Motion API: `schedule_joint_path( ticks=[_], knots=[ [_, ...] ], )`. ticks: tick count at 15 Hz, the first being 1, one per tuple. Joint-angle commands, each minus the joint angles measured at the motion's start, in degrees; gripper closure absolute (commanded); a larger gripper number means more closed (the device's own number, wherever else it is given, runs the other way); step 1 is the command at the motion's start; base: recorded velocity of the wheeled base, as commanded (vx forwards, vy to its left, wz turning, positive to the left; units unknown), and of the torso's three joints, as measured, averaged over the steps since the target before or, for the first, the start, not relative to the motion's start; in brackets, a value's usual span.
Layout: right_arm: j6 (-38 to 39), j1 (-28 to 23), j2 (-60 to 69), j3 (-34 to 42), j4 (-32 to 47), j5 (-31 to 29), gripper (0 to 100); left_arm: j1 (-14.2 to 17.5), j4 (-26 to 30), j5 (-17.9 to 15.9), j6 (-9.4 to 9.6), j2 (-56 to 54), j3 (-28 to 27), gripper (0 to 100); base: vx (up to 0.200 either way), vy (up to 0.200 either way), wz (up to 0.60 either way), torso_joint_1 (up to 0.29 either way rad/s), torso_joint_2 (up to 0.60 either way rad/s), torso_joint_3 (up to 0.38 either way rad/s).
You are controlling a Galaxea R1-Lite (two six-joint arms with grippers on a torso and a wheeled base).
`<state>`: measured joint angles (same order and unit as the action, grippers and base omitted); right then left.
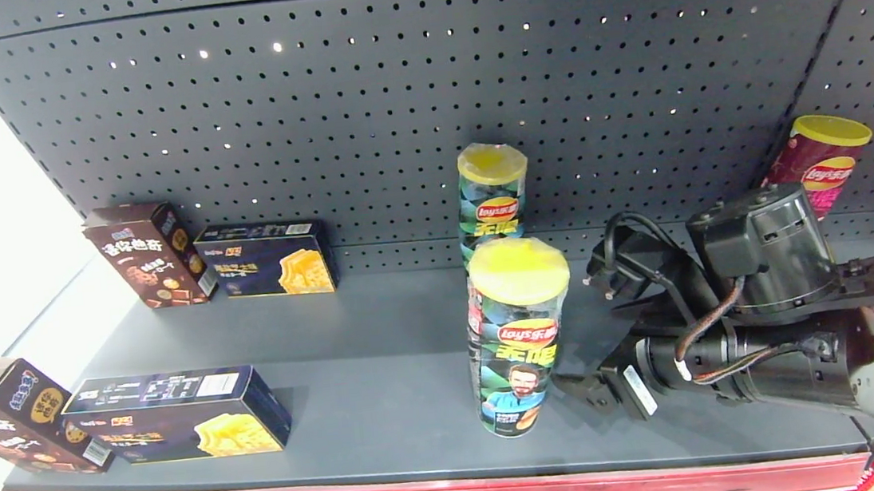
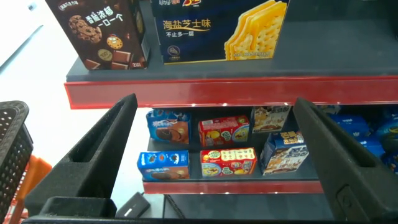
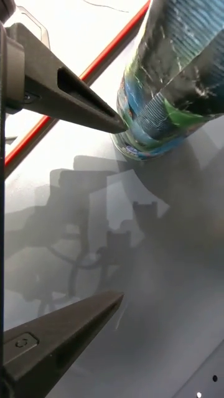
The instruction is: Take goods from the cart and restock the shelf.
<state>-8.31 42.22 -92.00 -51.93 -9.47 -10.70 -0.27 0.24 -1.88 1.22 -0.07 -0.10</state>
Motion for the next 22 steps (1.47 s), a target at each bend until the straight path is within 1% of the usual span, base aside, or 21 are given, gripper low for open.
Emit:
schedule_joint_path(
  ticks=[1,4,7,9,12,14,15,17,18,20,22],
  knots=[
    [-0.04,-0.03,0.24,0.16,-0.02,-0.02,0,0.00,0.02,0.03,0.01,0.07,0.01,0,0.000,0.000,0.00,0.000,0.00,0.000],
    [0.14,-0.47,2.44,0.52,-0.02,-0.20,0,0.00,0.02,-0.06,0.01,0.07,0.01,0,0.000,0.000,0.00,0.000,0.00,0.000],
    [0.32,-1.79,10.18,1.31,-0.02,-0.37,0,0.00,0.02,-0.06,0.10,0.07,0.01,0,0.000,0.000,0.00,0.000,0.00,0.000],
    [0.23,-2.23,18.97,5.88,0.07,-0.99,0,0.00,0.02,-0.06,0.10,0.07,0.01,0,0.000,0.000,0.00,0.000,0.00,0.000],
    [0.32,-2.23,32.85,16.51,0.07,-0.63,0,0.00,0.02,-0.06,0.10,0.07,0.01,0,0.000,0.000,0.00,0.000,0.00,0.000],
    [0.84,-2.23,41.64,24.42,0.51,0.16,0,0.00,0.02,-0.06,0.19,0.07,0.01,0,0.000,0.000,0.00,0.000,0.00,0.000],
    [1.63,-1.87,43.40,26.44,0.51,0.51,0,0.00,0.02,-0.06,0.28,0.07,0.01,0,0.000,0.000,0.00,0.000,0.00,0.000],
    [3.48,-1.70,53.68,34.53,0.42,2.97,0,0.00,0.02,-0.14,0.36,0.07,0.01,0,0.000,0.000,0.00,0.000,0.00,0.000],
    [4.71,-1.61,56.06,35.94,0.42,3.14,0,0.00,0.02,-0.23,0.36,0.07,0.01,0,0.000,0.000,0.00,0.000,0.00,0.000],
    [12.80,-1.43,63.09,39.63,0.24,4.73,0,0.00,0.02,-0.23,0.36,0.07,0.01,0,0.000,0.000,0.00,0.000,0.00,0.000],
    [14.20,-1.43,68.89,43.49,0.33,5.17,0,0.00,0.02,-0.23,0.36,0.07,0.01,0,0.000,0.000,0.00,0.000,0.00,0.000]
  ],
)
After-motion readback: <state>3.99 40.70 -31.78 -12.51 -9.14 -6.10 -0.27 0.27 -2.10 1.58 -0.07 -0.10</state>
